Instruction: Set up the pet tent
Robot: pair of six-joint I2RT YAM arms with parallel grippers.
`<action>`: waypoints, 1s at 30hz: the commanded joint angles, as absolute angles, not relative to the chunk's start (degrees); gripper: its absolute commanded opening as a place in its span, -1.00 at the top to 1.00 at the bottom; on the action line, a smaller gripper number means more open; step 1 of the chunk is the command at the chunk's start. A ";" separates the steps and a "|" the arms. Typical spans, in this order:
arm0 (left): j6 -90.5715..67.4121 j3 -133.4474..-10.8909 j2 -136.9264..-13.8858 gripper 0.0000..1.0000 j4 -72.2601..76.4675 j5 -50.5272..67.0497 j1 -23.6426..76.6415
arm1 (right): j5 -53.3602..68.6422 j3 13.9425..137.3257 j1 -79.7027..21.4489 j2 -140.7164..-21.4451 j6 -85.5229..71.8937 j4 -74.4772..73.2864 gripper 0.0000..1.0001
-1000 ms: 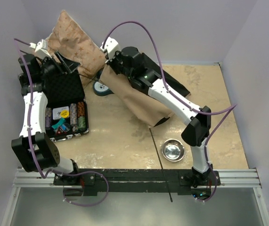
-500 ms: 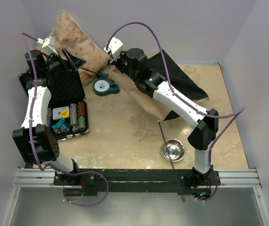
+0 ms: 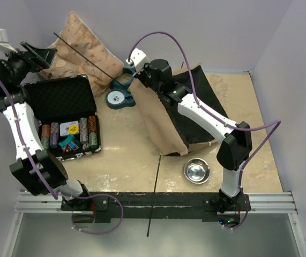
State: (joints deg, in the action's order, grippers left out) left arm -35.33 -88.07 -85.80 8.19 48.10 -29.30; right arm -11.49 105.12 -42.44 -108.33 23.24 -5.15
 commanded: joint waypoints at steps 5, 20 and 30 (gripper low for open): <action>-43.39 -67.35 -70.67 -0.78 24.31 54.04 -31.64 | -3.61 109.51 -41.05 -103.71 18.99 -3.43 1.00; -57.31 -54.22 -74.97 -0.61 62.57 52.30 -27.60 | 15.29 116.63 -35.86 -105.38 16.79 -12.47 1.00; -57.48 -65.55 -83.40 -0.61 65.48 43.69 -26.37 | 19.69 117.95 -35.07 -105.47 16.26 -14.94 1.00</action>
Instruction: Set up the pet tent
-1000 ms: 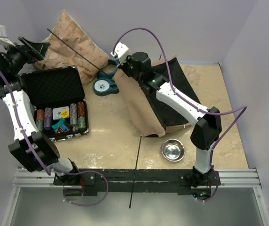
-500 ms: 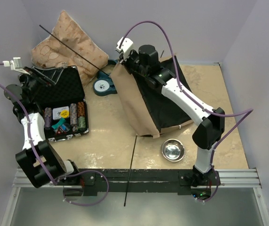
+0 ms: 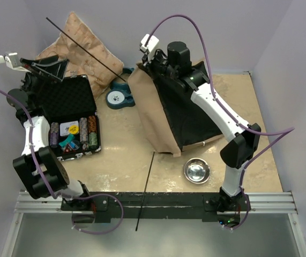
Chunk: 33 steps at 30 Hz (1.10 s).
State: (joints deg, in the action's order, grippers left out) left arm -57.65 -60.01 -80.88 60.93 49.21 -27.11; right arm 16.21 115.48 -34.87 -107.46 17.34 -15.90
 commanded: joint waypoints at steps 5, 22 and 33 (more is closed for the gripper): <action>-57.39 -72.32 -87.88 -0.58 62.76 39.03 -26.10 | 20.74 117.42 -35.07 -104.68 16.17 -15.64 1.00; -53.52 -81.13 -94.13 -0.26 55.55 32.44 -22.15 | 22.85 114.70 -35.07 -102.22 17.49 -16.61 1.00; -59.06 -69.53 -87.90 -0.36 58.36 36.21 -27.24 | 21.97 112.06 -34.98 -100.46 17.40 -15.56 1.00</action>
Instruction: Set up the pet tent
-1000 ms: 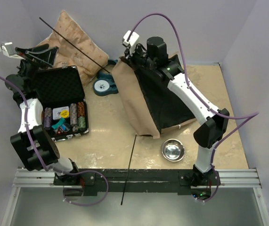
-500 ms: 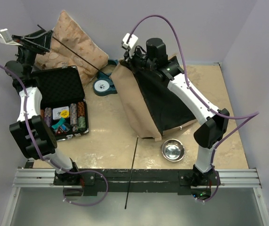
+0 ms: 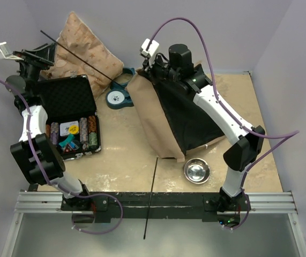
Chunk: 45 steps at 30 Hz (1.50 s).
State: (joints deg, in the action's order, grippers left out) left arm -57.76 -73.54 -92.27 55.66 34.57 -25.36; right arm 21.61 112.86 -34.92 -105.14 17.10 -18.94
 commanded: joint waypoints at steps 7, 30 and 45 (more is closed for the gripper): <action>-61.61 -70.57 -89.47 -0.40 61.61 38.41 -26.54 | 23.90 112.15 -34.98 -100.72 17.14 -15.91 1.00; -59.78 -81.91 -96.51 0.68 63.11 39.98 -24.00 | 28.99 112.32 -34.98 -100.54 18.72 -19.68 1.00; 10.25 -82.10 -83.06 1.00 11.98 44.65 -5.37 | 44.29 117.16 -34.28 -105.03 11.96 -22.94 1.00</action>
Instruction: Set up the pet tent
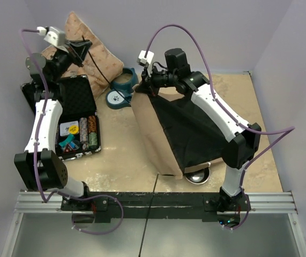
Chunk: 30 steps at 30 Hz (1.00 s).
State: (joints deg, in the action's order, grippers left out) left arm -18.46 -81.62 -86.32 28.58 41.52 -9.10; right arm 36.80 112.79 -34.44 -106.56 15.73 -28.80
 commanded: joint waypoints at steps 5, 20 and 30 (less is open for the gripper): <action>22.39 -80.42 -80.34 1.00 1.60 46.84 -0.80 | 47.28 118.65 -33.93 -106.00 9.41 -21.19 1.00; 36.03 -83.75 -83.84 1.00 -27.23 50.89 8.00 | 49.57 116.11 -33.31 -101.34 4.31 -12.22 1.00; 41.13 -85.26 -86.04 1.00 -42.35 53.00 9.67 | 50.18 114.35 -32.08 -99.32 3.96 -10.37 1.00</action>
